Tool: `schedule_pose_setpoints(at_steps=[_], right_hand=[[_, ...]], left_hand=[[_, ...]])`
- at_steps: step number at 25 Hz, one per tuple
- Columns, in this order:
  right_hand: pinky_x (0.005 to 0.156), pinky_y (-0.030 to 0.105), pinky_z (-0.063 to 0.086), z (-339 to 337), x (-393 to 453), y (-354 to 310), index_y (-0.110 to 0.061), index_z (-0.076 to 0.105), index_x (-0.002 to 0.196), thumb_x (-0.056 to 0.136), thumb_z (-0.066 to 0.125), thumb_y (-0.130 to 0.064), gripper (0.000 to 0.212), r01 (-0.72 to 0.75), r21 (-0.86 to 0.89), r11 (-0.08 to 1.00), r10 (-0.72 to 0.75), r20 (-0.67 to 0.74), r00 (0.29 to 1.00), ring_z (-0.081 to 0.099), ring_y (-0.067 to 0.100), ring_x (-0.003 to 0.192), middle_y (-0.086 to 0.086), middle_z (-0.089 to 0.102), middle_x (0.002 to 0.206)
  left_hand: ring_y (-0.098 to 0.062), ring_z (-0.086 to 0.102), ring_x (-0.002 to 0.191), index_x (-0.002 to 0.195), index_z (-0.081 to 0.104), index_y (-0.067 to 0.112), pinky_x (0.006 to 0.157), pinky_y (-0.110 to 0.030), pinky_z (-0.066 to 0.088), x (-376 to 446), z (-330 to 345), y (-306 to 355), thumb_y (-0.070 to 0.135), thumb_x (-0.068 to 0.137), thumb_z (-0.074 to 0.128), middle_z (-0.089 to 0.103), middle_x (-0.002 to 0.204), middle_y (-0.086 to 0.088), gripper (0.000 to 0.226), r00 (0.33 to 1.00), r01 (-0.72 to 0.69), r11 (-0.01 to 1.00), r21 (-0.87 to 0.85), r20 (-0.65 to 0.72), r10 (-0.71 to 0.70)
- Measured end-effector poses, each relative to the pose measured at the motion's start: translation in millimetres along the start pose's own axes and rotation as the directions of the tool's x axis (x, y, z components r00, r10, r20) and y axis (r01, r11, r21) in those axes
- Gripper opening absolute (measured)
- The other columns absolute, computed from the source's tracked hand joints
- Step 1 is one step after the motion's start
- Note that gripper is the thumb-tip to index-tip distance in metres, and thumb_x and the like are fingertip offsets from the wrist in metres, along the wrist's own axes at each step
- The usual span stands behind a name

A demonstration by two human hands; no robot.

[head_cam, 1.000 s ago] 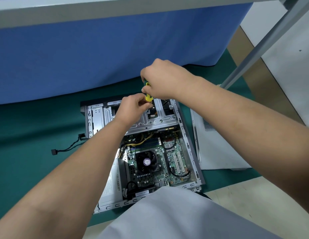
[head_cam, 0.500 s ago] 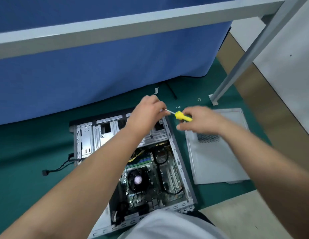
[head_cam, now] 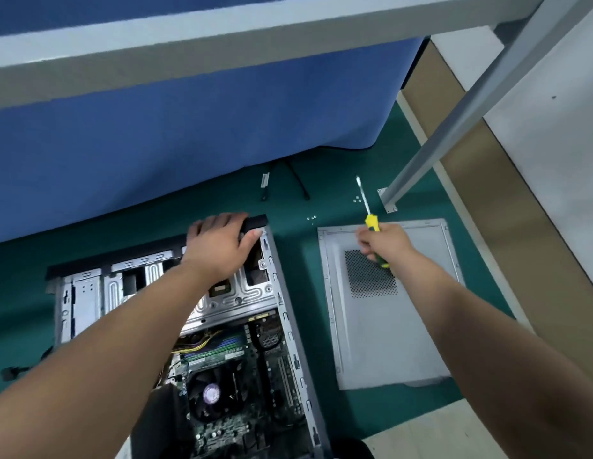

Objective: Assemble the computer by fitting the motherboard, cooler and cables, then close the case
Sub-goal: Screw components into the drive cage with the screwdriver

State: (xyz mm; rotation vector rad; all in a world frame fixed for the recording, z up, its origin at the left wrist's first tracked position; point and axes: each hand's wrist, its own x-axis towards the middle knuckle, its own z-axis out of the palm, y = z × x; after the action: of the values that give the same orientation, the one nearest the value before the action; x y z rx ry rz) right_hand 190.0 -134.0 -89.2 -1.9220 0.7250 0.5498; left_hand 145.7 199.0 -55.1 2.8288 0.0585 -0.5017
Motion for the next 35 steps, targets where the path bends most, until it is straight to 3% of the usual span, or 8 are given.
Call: schedule_pose_setpoints(at_steps=[5,7,11,13,20,27,32,35], right_hand=[[0.081,0.039,0.057,15,77,-21,-0.017,0.070,0.099,0.091,0.065,-0.038,0.023,0.052,-0.160,0.986,-0.086,-0.209,0.974,0.067,0.032,0.086,0.013,0.073,0.096],[0.088,0.043,0.058,28,93,-24,-0.020,0.072,0.104,0.092,0.063,-0.032,0.019,0.112,-0.161,0.981,-0.148,-0.227,0.963,0.068,0.034,0.097,0.011,0.073,0.101],[0.072,0.031,0.044,46,109,-16,-0.022,0.069,0.099,0.093,0.058,-0.029,0.014,0.142,-0.308,0.941,-0.242,-0.318,0.917,0.059,0.028,0.084,0.001,0.067,0.089],[0.073,0.028,0.036,48,114,-10,-0.025,0.066,0.098,0.094,0.056,-0.030,0.012,0.158,-0.319,0.934,-0.273,-0.357,0.893,0.052,0.025,0.081,-0.002,0.061,0.087],[0.075,0.028,0.039,46,119,-4,-0.024,0.065,0.103,0.094,0.054,-0.031,0.015,0.178,-0.300,0.937,-0.299,-0.425,0.854,0.052,0.023,0.084,-0.004,0.062,0.091],[0.072,0.027,0.036,49,120,-9,-0.026,0.058,0.091,0.096,0.053,-0.031,0.009,0.125,-0.374,0.919,-0.285,-0.412,0.865,0.051,0.025,0.078,-0.001,0.060,0.086],[0.065,0.027,0.035,55,90,-10,-0.016,0.057,0.082,0.096,0.053,-0.032,0.022,0.243,-0.283,0.928,-0.337,-0.355,0.872,0.055,0.029,0.074,-0.001,0.057,0.070],[0.065,0.035,0.044,66,38,-14,-0.014,0.062,0.082,0.091,0.061,-0.026,0.015,0.308,-0.118,0.944,-0.329,-0.275,0.903,0.057,0.035,0.074,0.005,0.061,0.069]], left_hand=[[-0.026,0.029,0.145,0.152,0.033,0.038,0.117,-0.048,0.014,9,-2,-5,0.069,0.099,0.021,0.036,0.158,0.002,0.063,0.993,0.019,1.000,-0.008,0.119,-0.018],[-0.025,0.027,0.145,0.151,0.031,0.040,0.117,-0.048,0.012,11,-3,-5,0.070,0.099,0.020,0.033,0.158,0.004,0.062,0.988,0.023,1.000,-0.005,0.156,-0.022],[-0.024,0.026,0.143,0.149,0.030,0.041,0.116,-0.047,0.013,10,-3,-6,0.076,0.096,0.015,0.034,0.156,0.006,0.065,0.985,0.023,1.000,-0.002,0.169,-0.022],[-0.023,0.027,0.142,0.147,0.030,0.042,0.115,-0.047,0.014,10,-4,-6,0.077,0.093,0.013,0.034,0.155,0.007,0.066,0.985,0.023,1.000,-0.001,0.172,-0.022],[-0.022,0.026,0.141,0.145,0.030,0.042,0.114,-0.045,0.012,11,0,-7,0.070,0.098,0.019,0.035,0.153,0.007,0.056,0.987,0.018,1.000,0.004,0.157,-0.018],[-0.022,0.026,0.142,0.143,0.028,0.043,0.113,-0.047,0.014,11,1,-8,0.078,0.088,0.009,0.035,0.152,0.007,0.068,0.986,0.019,1.000,0.020,0.164,-0.022],[-0.023,0.027,0.140,0.144,0.030,0.041,0.112,-0.048,0.016,12,2,-7,0.073,0.096,0.016,0.035,0.152,0.006,0.059,0.989,0.023,0.999,0.042,0.146,-0.028],[-0.024,0.022,0.146,0.147,0.034,0.038,0.115,-0.049,0.013,13,-3,-2,0.070,0.098,0.022,0.036,0.155,0.003,0.060,0.979,0.059,0.998,0.031,0.192,-0.064]])
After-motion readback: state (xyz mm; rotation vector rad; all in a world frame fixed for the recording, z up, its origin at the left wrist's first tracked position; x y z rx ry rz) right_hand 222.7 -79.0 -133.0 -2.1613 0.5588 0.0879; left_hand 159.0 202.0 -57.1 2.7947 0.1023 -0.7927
